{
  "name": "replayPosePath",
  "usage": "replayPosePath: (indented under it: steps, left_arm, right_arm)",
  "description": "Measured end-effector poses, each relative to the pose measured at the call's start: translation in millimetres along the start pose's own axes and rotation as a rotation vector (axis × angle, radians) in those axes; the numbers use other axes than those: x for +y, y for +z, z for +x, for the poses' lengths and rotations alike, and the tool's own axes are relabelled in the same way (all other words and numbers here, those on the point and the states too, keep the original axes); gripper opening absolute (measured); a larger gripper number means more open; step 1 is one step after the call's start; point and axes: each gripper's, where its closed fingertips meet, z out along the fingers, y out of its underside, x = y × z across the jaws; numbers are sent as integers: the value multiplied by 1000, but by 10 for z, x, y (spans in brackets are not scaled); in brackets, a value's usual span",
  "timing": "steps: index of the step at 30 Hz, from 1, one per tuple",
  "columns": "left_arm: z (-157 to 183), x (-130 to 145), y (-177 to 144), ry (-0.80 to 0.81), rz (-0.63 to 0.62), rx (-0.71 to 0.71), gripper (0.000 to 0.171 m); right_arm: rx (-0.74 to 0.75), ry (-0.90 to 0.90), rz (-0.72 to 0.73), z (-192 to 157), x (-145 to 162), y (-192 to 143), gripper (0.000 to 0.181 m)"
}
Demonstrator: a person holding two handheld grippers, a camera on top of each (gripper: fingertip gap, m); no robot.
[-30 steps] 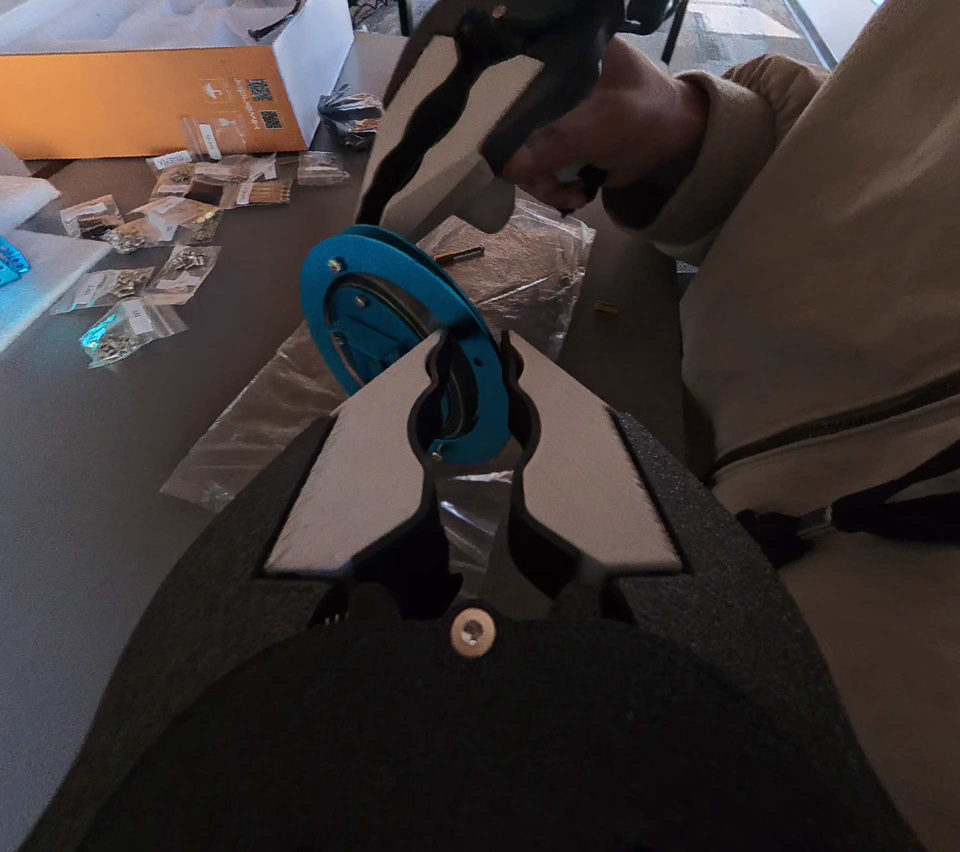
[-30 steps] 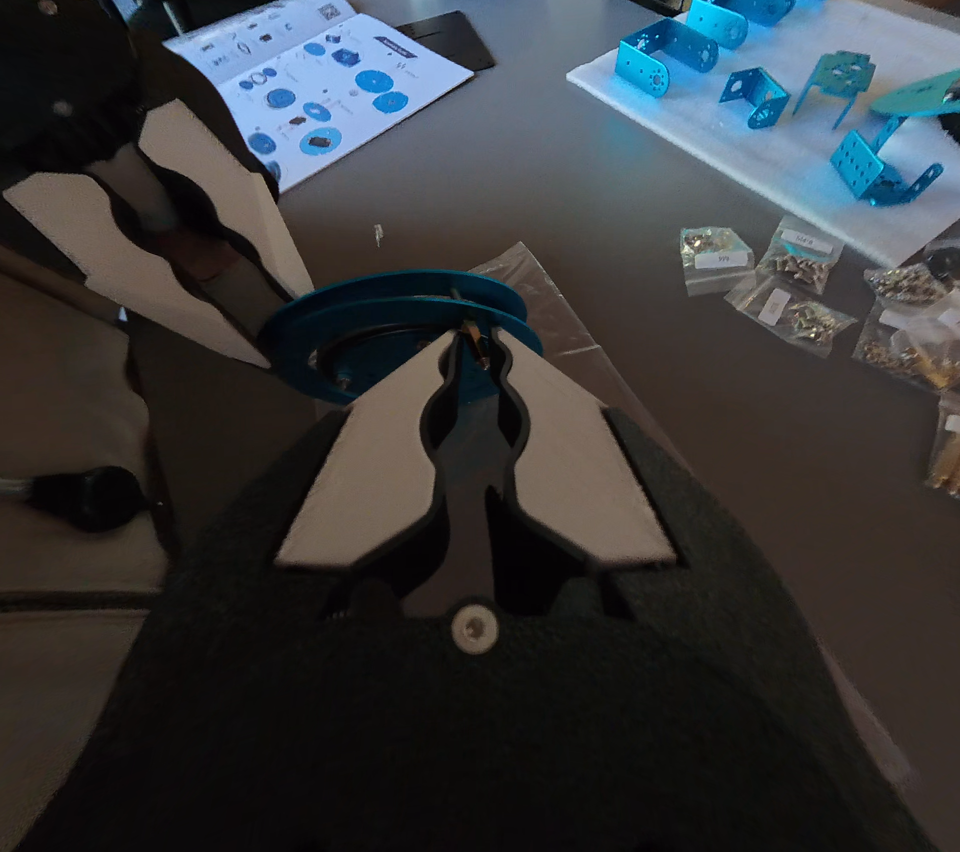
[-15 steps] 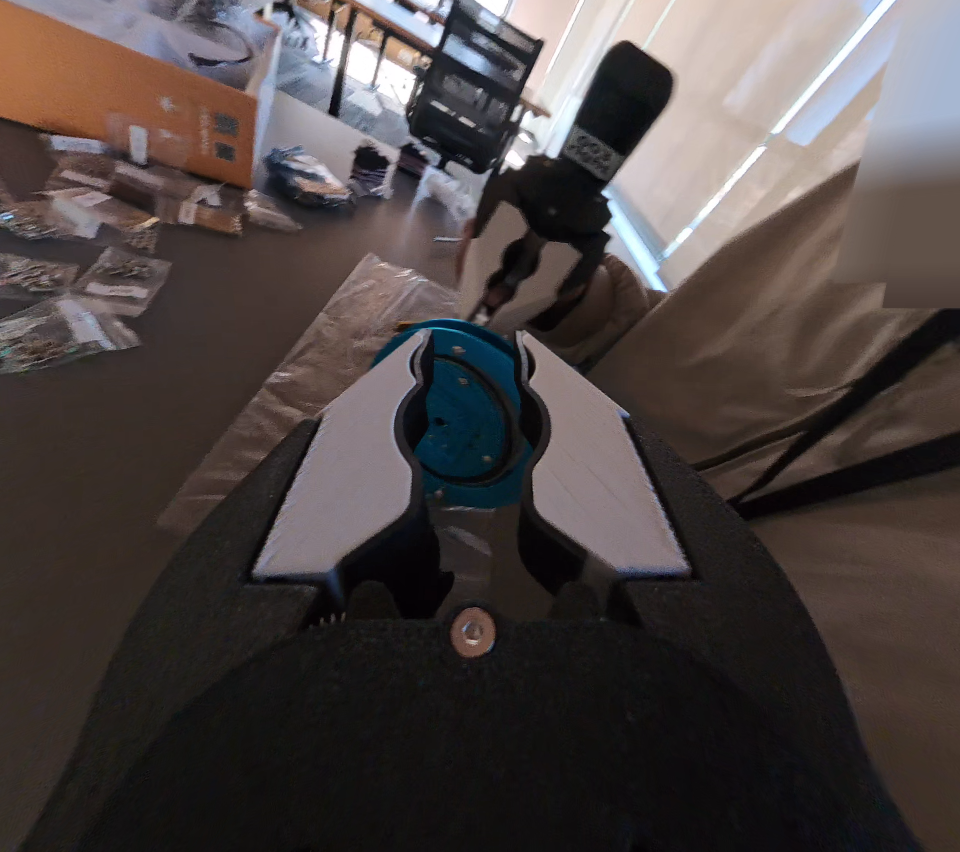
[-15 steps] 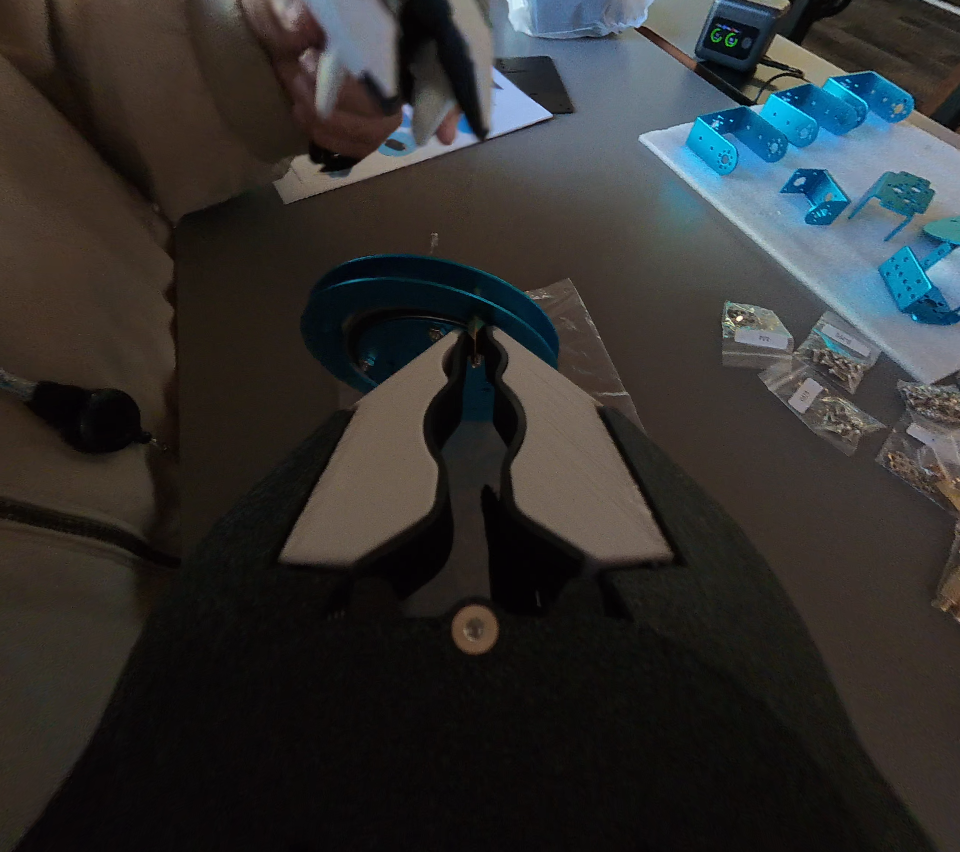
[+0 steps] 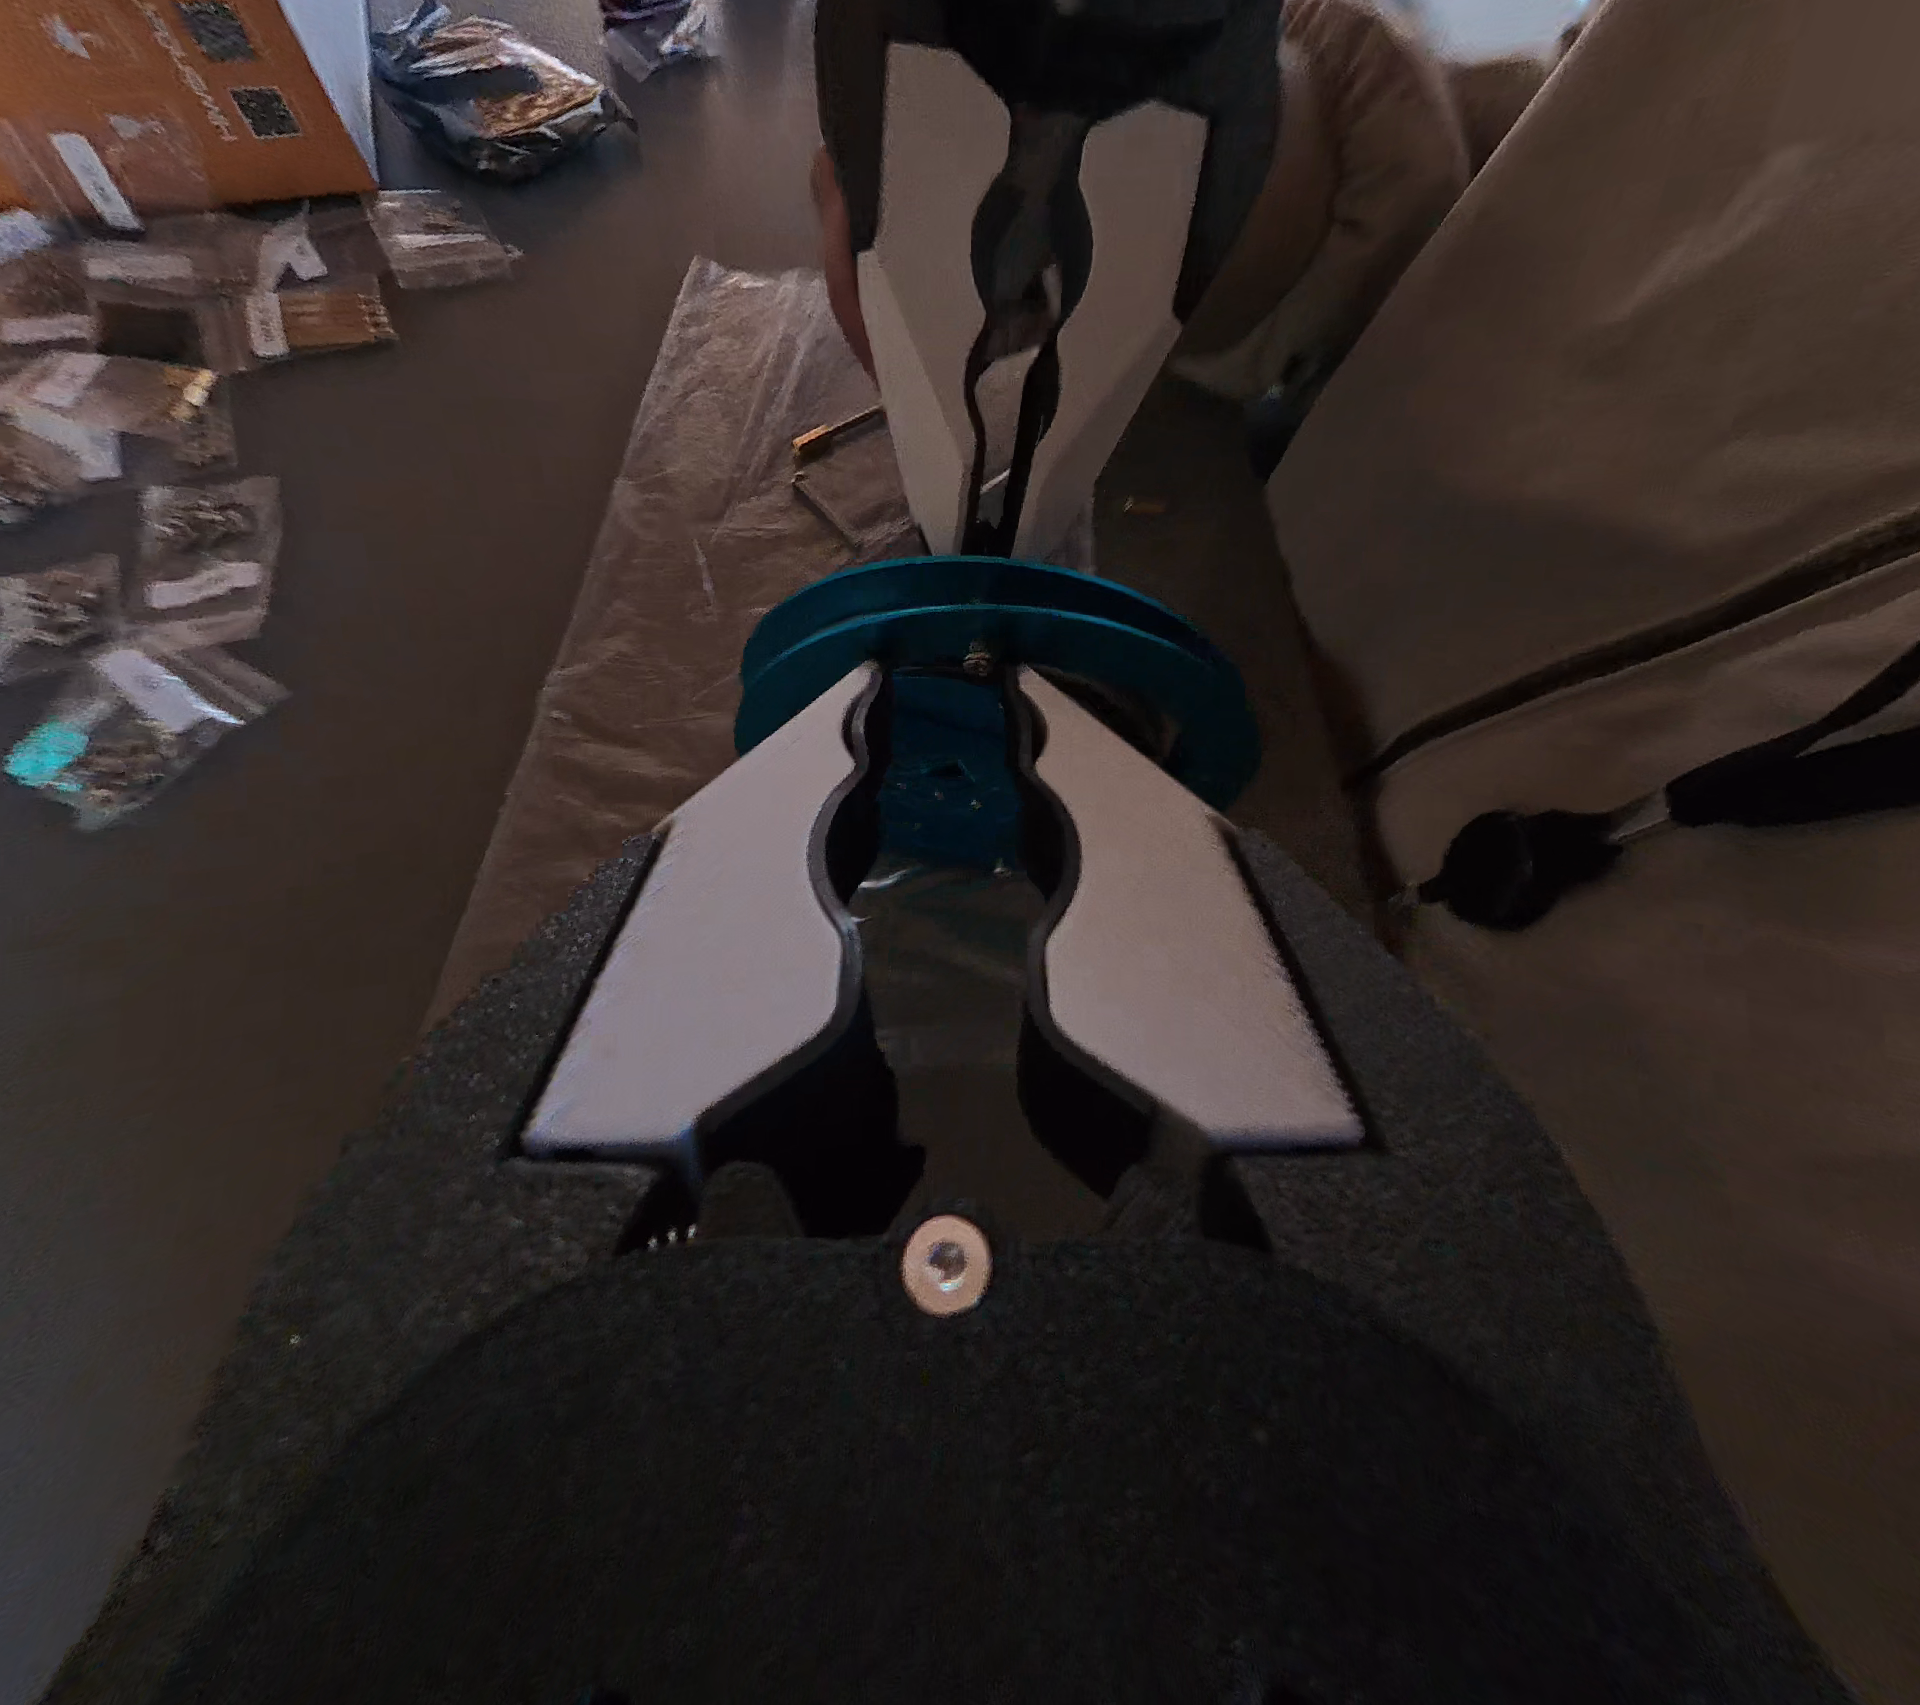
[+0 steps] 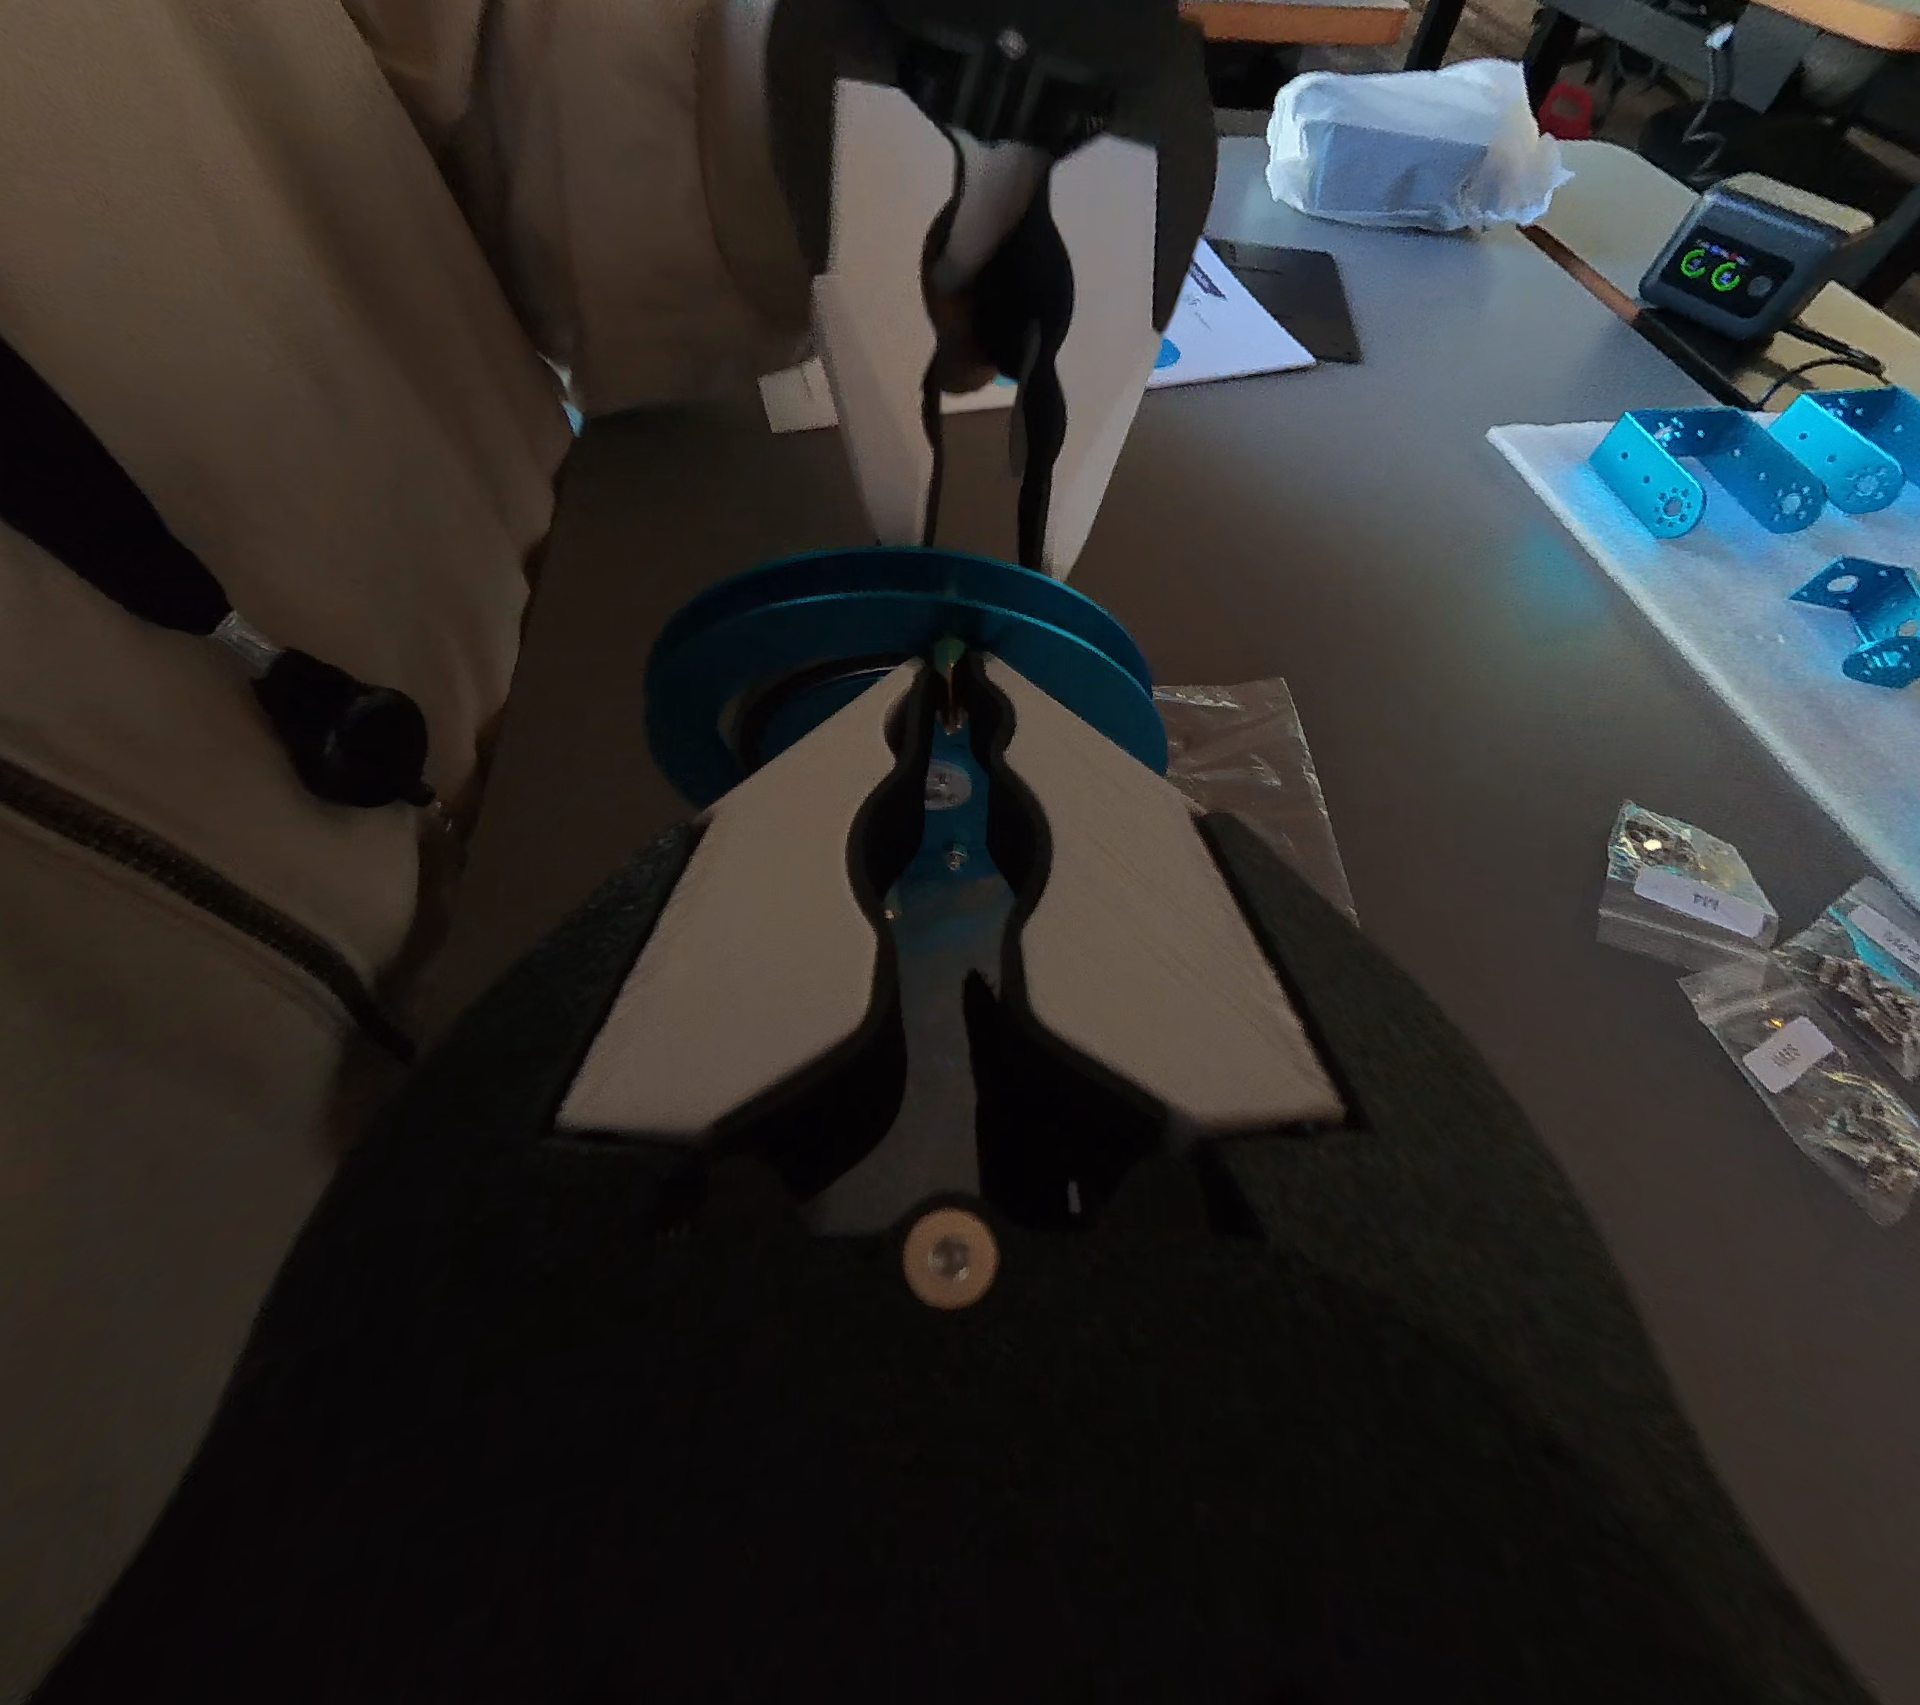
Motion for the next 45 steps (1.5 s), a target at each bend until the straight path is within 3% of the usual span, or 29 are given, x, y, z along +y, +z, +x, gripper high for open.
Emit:
replayPosePath:
  steps: [6,8,13,20,23,25,30,35,38,42,45]
  left_arm:
    - [-67,8,7,242,-226,-215,16]
    - [-96,9,3,343,-266,-301,11]
    - [-157,35,21,634,-406,-498,4]
    - [-216,38,13,789,-525,-561,3]
    - [-209,18,40,750,-494,-547,3]
    - [-188,6,62,698,-472,-489,3]
    - [-133,-7,89,522,-470,-225,2]
    - [-110,23,74,251,-547,70,3]
    - [-92,30,60,125,-604,193,3]
    - [0,5,81,-39,-656,326,3]
    - [14,-19,92,-215,-666,417,3]
  right_arm:
    - [199,-142,-231,74,10,3,4]
    - [245,-103,-242,107,14,11,4]
    - [152,35,-170,99,1,9,4]
    - [114,63,-159,126,0,18,4]
    - [128,96,-127,125,15,-13,4]
    - [198,27,-126,130,11,-64,9]
    - [410,-218,-289,85,71,-131,33]
    - [582,-530,-393,47,75,-94,24]
    - [638,-610,-469,121,162,-91,28]
    - [694,-695,-529,172,68,-112,7]
    - [728,-794,-598,217,83,-132,6]
